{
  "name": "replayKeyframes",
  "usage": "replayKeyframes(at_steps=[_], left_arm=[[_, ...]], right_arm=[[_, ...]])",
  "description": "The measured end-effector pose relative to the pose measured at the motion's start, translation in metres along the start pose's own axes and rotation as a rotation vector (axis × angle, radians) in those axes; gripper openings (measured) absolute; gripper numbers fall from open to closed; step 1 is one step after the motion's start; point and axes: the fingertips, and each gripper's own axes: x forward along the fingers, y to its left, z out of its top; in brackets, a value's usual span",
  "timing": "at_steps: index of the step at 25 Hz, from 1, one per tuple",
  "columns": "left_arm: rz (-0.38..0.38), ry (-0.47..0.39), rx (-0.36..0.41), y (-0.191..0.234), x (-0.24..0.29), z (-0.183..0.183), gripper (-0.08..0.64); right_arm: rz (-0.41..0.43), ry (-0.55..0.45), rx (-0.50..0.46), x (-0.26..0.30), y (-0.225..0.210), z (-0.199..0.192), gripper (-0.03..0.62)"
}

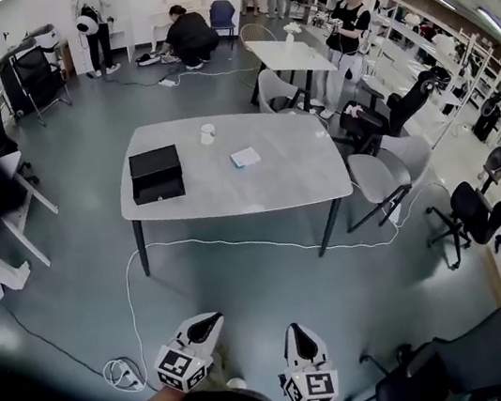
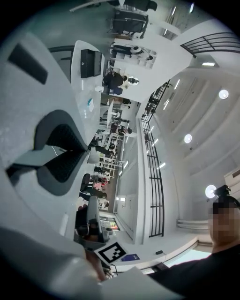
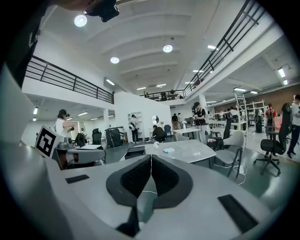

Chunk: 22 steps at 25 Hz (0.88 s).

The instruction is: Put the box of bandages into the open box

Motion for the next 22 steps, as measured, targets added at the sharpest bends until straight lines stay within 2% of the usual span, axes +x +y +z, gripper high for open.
replayKeyframes(at_steps=[6, 10, 15, 18, 22], left_arm=[[-0.075, 0.031, -0.007, 0.012, 0.068, -0.009, 0.015], [-0.118, 0.044, -0.027, 0.036, 0.132, -0.012, 0.015], [-0.194, 0.088, 0.000, 0.073, 0.217, -0.016, 0.015], [-0.230, 0.098, 0.015, 0.105, 0.260, 0.001, 0.015], [-0.275, 0.099, 0.056, 0.146, 0.312, 0.029, 0.015]], right_arm=[[-0.043, 0.056, 0.011, 0.035, -0.030, -0.012, 0.012], [-0.053, 0.091, 0.020, 0.094, -0.058, -0.011, 0.012], [-0.098, 0.102, 0.006, 0.178, -0.109, 0.016, 0.012], [-0.091, 0.113, 0.028, 0.232, -0.128, 0.041, 0.012], [-0.097, 0.110, -0.027, 0.297, -0.146, 0.067, 0.012]])
